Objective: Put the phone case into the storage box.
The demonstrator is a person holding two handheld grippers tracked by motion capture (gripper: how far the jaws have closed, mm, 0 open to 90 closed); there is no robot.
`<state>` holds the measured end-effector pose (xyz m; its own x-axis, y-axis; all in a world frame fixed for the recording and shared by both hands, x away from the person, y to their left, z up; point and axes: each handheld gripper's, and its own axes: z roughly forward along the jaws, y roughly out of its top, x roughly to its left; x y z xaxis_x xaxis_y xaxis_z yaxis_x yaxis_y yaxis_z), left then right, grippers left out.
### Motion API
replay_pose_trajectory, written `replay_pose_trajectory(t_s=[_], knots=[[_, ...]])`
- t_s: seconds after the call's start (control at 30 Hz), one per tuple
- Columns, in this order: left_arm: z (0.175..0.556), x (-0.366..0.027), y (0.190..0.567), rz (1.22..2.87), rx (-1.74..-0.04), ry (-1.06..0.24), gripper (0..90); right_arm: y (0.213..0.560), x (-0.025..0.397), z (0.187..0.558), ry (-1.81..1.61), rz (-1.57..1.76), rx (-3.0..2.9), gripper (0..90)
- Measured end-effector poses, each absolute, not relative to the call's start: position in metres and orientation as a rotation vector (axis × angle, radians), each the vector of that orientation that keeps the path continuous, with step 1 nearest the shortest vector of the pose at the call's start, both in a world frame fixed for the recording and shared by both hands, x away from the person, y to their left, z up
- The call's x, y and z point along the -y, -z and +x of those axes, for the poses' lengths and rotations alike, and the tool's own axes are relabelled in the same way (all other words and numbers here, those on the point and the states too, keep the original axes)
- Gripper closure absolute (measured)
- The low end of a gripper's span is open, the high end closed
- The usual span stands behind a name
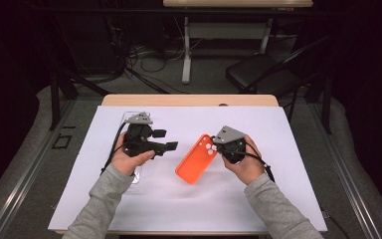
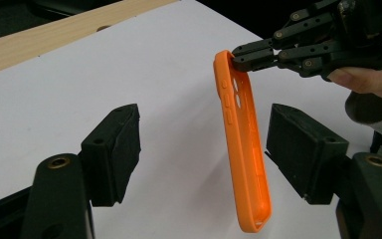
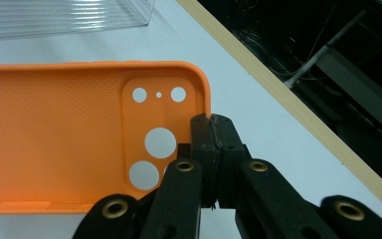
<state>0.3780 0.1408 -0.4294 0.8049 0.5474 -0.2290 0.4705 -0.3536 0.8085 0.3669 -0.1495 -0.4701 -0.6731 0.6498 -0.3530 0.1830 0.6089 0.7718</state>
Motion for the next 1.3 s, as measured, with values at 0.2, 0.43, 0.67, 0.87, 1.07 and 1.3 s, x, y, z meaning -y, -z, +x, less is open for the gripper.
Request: replay_pose_trajectory(t_s=[0.2, 0.43, 0.67, 0.87, 1.07, 1.3], knots=[[0.375, -0.136, 0.432, 2.020, -0.754, -0.073, 31.9, 0.472, 0.149, 0.362, -0.983, 0.650, -2.174, 89.9], [0.372, -0.131, 0.434, 2.046, -0.742, -0.046, 33.8, 0.470, 0.148, 0.353, -1.003, 0.634, -2.135, 89.9], [0.369, -0.125, 0.435, 2.064, -0.737, -0.023, 34.5, 0.469, 0.146, 0.346, -1.015, 0.618, -2.117, 89.8], [0.368, -0.124, 0.436, 2.081, -0.737, -0.013, 35.1, 0.469, 0.144, 0.342, -1.008, 0.603, -2.114, 89.8], [0.366, -0.123, 0.437, 2.078, -0.743, -0.007, 39.5, 0.469, 0.143, 0.338, -1.006, 0.593, -2.114, 89.8], [0.364, -0.120, 0.439, 2.080, -0.743, 0.033, 40.2, 0.467, 0.143, 0.336, -1.008, 0.586, -2.103, 89.8]])
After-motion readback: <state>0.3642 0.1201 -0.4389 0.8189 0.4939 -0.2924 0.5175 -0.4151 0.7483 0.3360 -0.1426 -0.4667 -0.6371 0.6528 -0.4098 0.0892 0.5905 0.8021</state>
